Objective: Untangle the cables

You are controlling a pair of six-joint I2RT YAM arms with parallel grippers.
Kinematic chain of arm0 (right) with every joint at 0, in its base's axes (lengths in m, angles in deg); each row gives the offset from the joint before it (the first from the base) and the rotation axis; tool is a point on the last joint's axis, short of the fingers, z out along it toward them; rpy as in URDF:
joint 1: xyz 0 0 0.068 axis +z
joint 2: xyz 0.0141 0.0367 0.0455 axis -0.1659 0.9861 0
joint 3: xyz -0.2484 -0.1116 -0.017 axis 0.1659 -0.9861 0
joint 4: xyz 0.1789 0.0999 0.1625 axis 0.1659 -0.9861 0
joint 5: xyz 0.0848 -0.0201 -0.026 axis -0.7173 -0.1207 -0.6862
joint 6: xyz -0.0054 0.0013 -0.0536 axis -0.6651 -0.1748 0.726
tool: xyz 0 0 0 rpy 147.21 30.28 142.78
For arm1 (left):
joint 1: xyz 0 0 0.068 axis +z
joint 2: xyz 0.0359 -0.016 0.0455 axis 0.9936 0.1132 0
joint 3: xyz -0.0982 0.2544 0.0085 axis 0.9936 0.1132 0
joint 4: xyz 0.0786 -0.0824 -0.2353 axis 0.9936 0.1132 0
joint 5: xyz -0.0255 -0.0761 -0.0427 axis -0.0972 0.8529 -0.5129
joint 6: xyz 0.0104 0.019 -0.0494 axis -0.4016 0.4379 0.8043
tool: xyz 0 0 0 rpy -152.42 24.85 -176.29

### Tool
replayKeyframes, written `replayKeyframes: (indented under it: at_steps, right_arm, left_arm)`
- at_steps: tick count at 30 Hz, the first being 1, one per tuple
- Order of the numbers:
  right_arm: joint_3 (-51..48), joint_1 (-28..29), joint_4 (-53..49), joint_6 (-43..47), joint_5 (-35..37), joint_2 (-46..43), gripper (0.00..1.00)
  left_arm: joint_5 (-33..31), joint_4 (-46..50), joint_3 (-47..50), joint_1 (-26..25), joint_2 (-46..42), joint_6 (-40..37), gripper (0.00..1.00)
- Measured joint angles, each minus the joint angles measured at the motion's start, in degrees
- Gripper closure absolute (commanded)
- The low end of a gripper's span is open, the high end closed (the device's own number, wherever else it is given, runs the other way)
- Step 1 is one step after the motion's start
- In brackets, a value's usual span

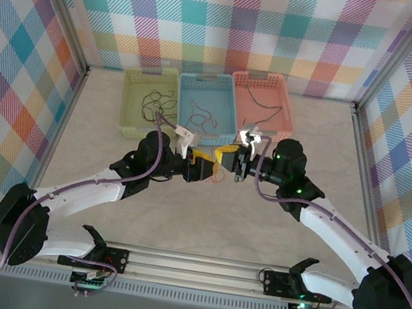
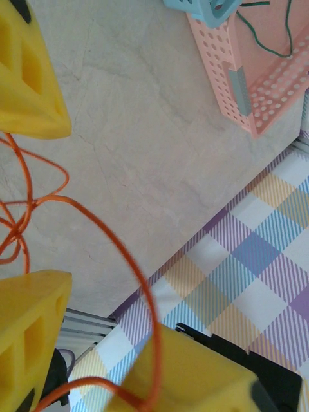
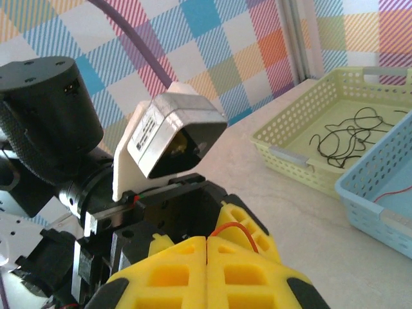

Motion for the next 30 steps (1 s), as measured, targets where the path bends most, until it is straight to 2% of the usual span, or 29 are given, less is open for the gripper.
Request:
replayKeyframes:
  at_steps: [9,21,30]
  right_arm:
    - [0.2,-0.5,0.2,-1.2,-6.7,2.8,1.0]
    - [2.5,-0.4,2.4,-6.9,-14.7,2.9,1.0]
    - [4.6,-0.4,1.2,-7.7,-16.5,-1.1,1.0]
  left_arm:
    - [-1.9,1.8,0.4,0.0,-0.5,-0.2,0.41]
    - [-6.9,4.8,0.1,0.0,0.5,-0.2,0.47]
    - [-11.5,9.5,-2.2,0.0,2.9,-0.2,0.5]
